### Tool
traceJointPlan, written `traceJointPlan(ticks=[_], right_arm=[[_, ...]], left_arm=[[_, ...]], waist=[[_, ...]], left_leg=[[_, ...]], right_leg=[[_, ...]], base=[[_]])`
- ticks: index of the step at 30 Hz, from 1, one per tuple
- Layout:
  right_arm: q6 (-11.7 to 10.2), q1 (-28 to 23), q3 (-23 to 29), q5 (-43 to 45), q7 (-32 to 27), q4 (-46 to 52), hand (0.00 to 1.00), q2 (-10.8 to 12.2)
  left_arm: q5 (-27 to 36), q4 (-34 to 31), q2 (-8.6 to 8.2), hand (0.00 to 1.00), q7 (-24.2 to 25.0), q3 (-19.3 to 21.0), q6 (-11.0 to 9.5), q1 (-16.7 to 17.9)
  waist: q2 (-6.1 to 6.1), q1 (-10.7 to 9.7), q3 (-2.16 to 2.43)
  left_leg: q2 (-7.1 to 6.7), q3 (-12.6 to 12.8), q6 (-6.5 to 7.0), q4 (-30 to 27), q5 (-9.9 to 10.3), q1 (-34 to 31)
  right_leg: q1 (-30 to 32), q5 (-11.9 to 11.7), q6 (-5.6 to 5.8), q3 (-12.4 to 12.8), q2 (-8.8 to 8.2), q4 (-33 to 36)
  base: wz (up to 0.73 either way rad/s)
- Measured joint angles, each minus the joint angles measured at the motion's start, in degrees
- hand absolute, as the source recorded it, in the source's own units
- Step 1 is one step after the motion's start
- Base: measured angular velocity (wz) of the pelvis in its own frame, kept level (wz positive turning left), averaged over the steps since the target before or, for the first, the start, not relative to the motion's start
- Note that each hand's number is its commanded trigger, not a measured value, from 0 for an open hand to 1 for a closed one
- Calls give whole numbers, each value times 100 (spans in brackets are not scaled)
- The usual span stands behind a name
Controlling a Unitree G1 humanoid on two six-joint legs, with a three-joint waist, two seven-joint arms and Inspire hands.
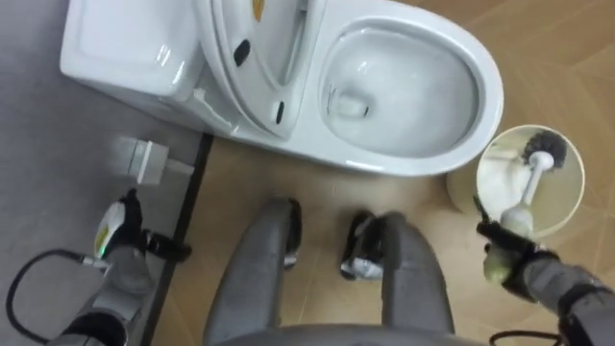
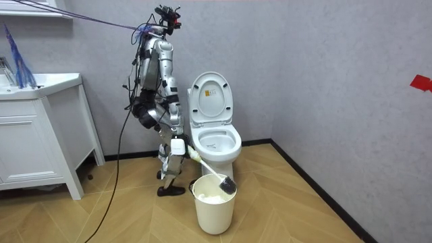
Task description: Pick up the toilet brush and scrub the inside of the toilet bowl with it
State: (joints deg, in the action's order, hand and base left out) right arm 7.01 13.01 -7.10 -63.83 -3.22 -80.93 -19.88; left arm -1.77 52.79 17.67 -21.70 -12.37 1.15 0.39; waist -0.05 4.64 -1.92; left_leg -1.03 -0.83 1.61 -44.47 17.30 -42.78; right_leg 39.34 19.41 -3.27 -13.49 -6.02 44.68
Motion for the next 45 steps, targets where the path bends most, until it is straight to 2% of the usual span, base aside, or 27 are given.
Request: traceJointPlan(ticks=[3,5,7,9,10,13,15,19,21,25,26,29,31,35,40,42,45], right_arm=[[-33,-136,355,-203,-103,-14,100,28],[-138,-242,595,-417,-104,1,100,71],[-223,-388,775,-506,-114,46,100,128],[-264,-706,966,-573,-93,118,100,163],[-282,-780,1008,-568,-86,120,100,171],[-349,-1171,1126,-578,-85,260,100,194],[-401,-1382,1125,-541,-96,399,100,255],[-448,-1629,1188,-302,-105,498,100,422],[-470,-1736,1187,-5,-126,635,100,481],[-511,-1856,1202,688,-179,840,100,549],[-525,-1865,1202,942,-215,908,100,553],[-700,-1892,1176,1663,-225,905,100,599],[-777,-1959,1150,2104,-209,970,100,648],[-953,-2055,742,3137,-118,1193,100,658],[-1003,-1861,390,4201,117,1198,100,659],[-1088,-1701,391,4741,149,1219,100,653],[-1192,-1568,382,5455,206,1268,100,650]], left_arm=[[-16,-268,-118,0,-6,467,-33,212],[-16,-411,-138,0,-13,594,-55,374],[-33,-572,-140,0,-15,676,-114,613],[-70,-816,-146,0,-14,805,-165,954],[-110,-898,-157,0,-14,878,-165,1056],[-300,-1273,-331,0,-36,1321,-165,1448],[-351,-1583,-431,0,-75,1445,-162,1737],[-465,-2383,-496,0,-223,1482,-156,2080],[-1041,-2949,-570,0,-309,1534,-169,2281],[-1677,-3560,-568,0,-412,1613,-218,2439],[-1817,-3883,-571,0,-463,1614,-248,2457],[-2389,-4381,-575,0,-556,1610,-580,2452],[-2755,-4487,-573,0,-654,1608,-785,2362],[-3509,-4588,-499,0,-754,1455,-807,2333],[-4067,-4625,-445,0,-793,1349,-817,2327],[-4315,-4651,-275,0,-799,1281,-835,2327],[-4521,-4651,-106,0,-800,1097,-844,2302]], waist=[[-39,11,5],[-68,-44,26],[-101,-126,80],[-131,-136,157],[-143,-133,171],[-216,-112,218],[-249,-122,203],[-292,-141,153],[-297,-101,144],[-299,-117,137],[-306,-105,142],[-310,-134,140],[-314,-122,147],[-250,-193,144],[-218,-198,145],[-227,-261,141],[-211,-291,134]], left_leg=[[-38,-38,21,333,-17,545],[-71,-105,27,594,-36,928],[-64,-143,37,932,-110,1307],[-20,-180,42,1273,-131,1777],[-17,-185,43,1344,-131,1896],[-18,-193,62,1745,-143,2458],[-26,-160,65,1941,-144,2821],[-22,-165,63,2110,-145,3159],[-21,-165,62,2160,-144,3263],[-42,-244,47,2308,-151,3438],[-46,-261,45,2310,-152,3452],[-61,-267,27,2321,-167,3506],[-55,-266,25,2340,-166,3586],[-48,-265,18,2363,-171,3606],[-33,-270,24,2374,-177,3617],[-40,-291,25,2380,-185,3613],[-41,-280,32,2378,-192,3602]], right_leg=[[-579,-30,59,-55,5,-370],[-1000,-60,110,-129,12,-668],[-1463,-143,157,-240,53,-1108],[-2087,-279,195,-387,151,-1688],[-2224,-298,219,-376,186,-1811],[-2797,-381,286,-399,210,-2229],[-3146,-399,317,-416,205,-2405],[-3533,-405,327,-533,222,-2623],[-3667,-405,327,-534,234,-2720],[-3855,-405,328,-563,243,-2828],[-3872,-405,329,-565,247,-2842],[-3927,-408,324,-560,260,-2869],[-4018,-408,324,-571,269,-2900],[-4076,-455,316,-612,293,-2990],[-4044,-459,323,-585,280,-2989],[-4043,-460,325,-590,277,-2990],[-4030,-470,333,-562,276,-2995]], base=[[10],[17],[25],[18],[11],[3],[2],[14],[4],[7],[5],[0],[0],[2],[1],[4],[1]])
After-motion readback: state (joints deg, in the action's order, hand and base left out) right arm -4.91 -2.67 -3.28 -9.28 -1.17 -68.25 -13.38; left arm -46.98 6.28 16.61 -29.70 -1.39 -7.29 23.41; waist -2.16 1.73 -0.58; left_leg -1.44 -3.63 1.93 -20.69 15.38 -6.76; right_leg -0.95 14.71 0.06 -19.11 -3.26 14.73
